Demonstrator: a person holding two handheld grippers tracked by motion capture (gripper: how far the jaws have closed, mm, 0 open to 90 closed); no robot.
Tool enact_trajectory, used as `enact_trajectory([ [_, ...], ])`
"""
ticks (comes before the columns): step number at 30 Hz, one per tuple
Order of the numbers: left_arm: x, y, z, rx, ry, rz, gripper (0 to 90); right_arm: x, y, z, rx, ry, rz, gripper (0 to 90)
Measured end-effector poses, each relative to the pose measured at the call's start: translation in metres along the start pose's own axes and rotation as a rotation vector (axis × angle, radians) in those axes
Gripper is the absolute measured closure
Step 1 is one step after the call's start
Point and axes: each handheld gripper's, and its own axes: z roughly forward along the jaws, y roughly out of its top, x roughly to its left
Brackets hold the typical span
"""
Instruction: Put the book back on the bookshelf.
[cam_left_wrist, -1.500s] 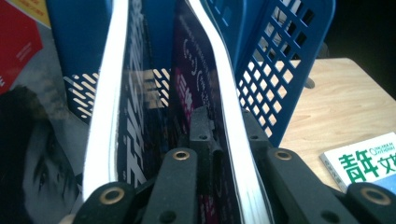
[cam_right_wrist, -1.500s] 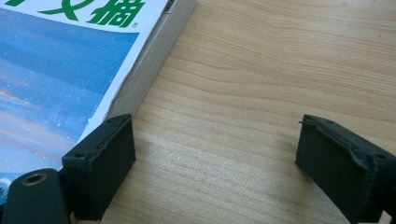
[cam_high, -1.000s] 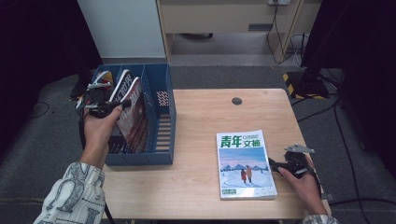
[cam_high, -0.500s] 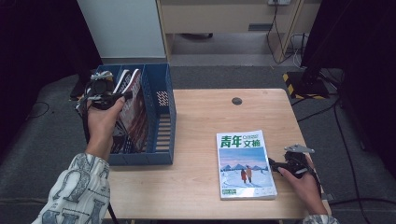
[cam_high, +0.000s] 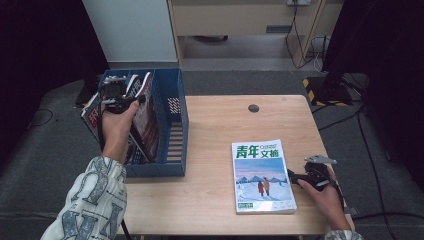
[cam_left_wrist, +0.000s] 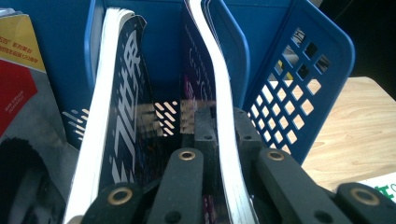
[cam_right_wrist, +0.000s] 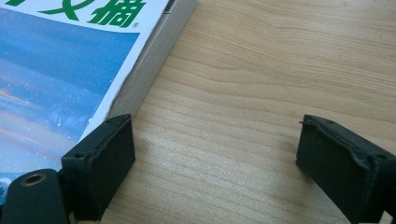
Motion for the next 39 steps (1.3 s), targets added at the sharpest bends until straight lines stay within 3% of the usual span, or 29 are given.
enact_trajectory([
  [7, 0.008, -0.005, 0.004, -0.018, -0.012, -0.022, 83.4, 0.000, 0.000, 0.000, 0.000, 0.000, 0.000, 11.7],
  [27, 0.014, -0.007, 0.006, 0.001, -0.012, -0.003, 80.9, 0.000, 0.000, 0.000, 0.000, 0.000, 0.000, 11.7],
  [39, 0.022, -0.002, -0.015, -0.076, -0.019, -0.022, 69.7, 0.000, 0.000, 0.000, 0.001, 0.000, 0.000, 11.8],
])
